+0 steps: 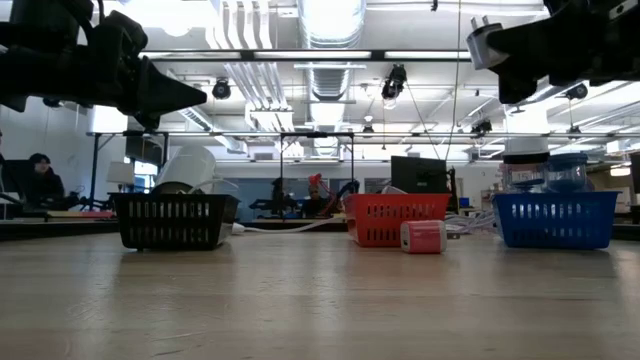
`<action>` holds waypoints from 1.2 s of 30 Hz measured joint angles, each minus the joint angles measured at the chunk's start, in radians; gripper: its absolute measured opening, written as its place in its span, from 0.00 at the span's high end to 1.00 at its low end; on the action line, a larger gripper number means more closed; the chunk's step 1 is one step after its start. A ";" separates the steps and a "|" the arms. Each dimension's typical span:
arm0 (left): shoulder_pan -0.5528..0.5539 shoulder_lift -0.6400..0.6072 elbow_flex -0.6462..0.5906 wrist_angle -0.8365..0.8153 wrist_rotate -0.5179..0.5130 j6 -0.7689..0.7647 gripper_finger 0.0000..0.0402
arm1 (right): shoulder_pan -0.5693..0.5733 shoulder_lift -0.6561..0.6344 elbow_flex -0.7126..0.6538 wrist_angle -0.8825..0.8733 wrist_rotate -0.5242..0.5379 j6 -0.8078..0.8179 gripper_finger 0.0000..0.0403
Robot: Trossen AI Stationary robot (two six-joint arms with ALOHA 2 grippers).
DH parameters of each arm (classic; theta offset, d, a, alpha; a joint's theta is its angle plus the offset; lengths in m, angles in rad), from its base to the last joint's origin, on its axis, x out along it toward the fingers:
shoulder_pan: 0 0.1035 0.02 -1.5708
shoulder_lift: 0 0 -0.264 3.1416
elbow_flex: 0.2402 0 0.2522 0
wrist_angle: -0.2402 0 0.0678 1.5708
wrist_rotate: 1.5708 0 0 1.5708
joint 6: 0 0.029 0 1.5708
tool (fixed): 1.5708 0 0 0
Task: Pick & Place Office items
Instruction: Put the black white charger adapter into the black bin
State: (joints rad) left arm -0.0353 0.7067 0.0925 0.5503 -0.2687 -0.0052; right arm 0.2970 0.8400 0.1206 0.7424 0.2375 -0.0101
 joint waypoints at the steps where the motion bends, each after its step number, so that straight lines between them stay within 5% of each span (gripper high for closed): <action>1: 0.000 0.000 0.000 -0.003 0.000 -0.002 0.98 | -0.002 -0.009 -0.010 0.008 0.000 0.006 0.70; 22: 0.000 0.000 0.000 -0.013 -0.003 -0.037 0.98 | -0.049 -0.033 -0.107 0.080 0.017 0.007 0.69; 36: -0.005 0.011 0.026 0.041 0.035 -0.077 0.98 | -0.050 -0.003 -0.010 0.068 -0.005 0.010 0.69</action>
State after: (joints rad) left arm -0.0406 0.7178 0.1187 0.5910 -0.2342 -0.0821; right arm 0.2465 0.8370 0.1107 0.8108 0.2328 -0.0002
